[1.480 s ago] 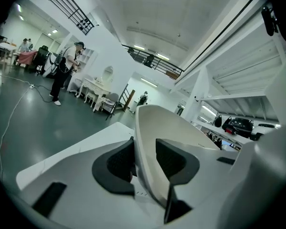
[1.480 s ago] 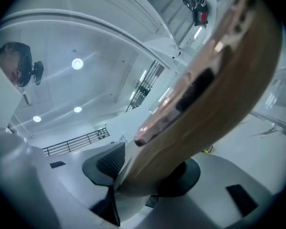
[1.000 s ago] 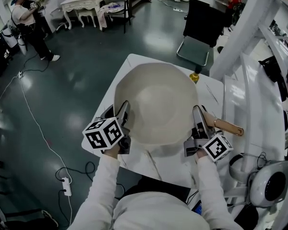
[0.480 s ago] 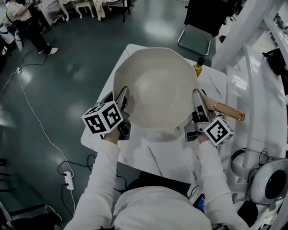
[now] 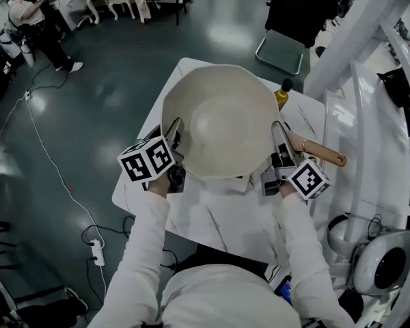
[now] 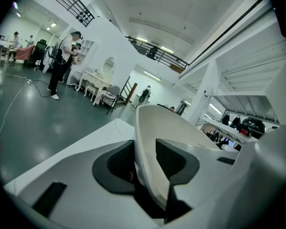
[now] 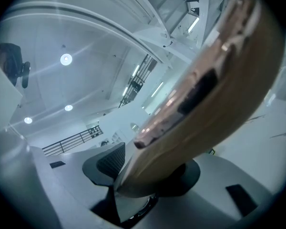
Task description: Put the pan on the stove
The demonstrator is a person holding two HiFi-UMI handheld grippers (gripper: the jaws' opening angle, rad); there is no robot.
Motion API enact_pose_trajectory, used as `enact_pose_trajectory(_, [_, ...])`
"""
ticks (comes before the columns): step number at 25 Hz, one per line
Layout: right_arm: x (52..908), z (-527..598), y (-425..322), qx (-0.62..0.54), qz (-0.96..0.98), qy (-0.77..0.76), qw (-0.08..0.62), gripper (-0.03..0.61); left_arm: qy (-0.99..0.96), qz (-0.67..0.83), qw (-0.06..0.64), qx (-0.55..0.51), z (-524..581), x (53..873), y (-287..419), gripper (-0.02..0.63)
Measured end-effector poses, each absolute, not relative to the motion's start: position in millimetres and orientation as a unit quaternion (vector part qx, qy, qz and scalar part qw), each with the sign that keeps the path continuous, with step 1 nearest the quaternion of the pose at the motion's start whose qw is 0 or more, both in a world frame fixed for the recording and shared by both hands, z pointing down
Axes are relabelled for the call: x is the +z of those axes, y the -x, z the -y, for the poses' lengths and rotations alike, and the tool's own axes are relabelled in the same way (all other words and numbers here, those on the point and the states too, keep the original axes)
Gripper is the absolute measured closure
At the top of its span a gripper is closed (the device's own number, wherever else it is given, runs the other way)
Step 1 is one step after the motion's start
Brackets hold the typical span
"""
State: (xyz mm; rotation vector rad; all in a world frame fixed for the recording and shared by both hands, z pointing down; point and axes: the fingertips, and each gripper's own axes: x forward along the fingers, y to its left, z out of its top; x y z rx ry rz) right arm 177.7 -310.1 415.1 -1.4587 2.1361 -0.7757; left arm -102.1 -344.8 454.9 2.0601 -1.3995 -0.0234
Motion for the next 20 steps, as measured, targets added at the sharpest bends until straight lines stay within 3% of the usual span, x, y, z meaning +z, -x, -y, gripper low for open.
enact_pose_trajectory(20, [432.5, 320.3, -189.5, -0.296, -0.762, 0.523, 0.240, 0.364, -0.782, 0.536, 0.319, 0.003, 354.7, 466.0, 93.0, 0.471])
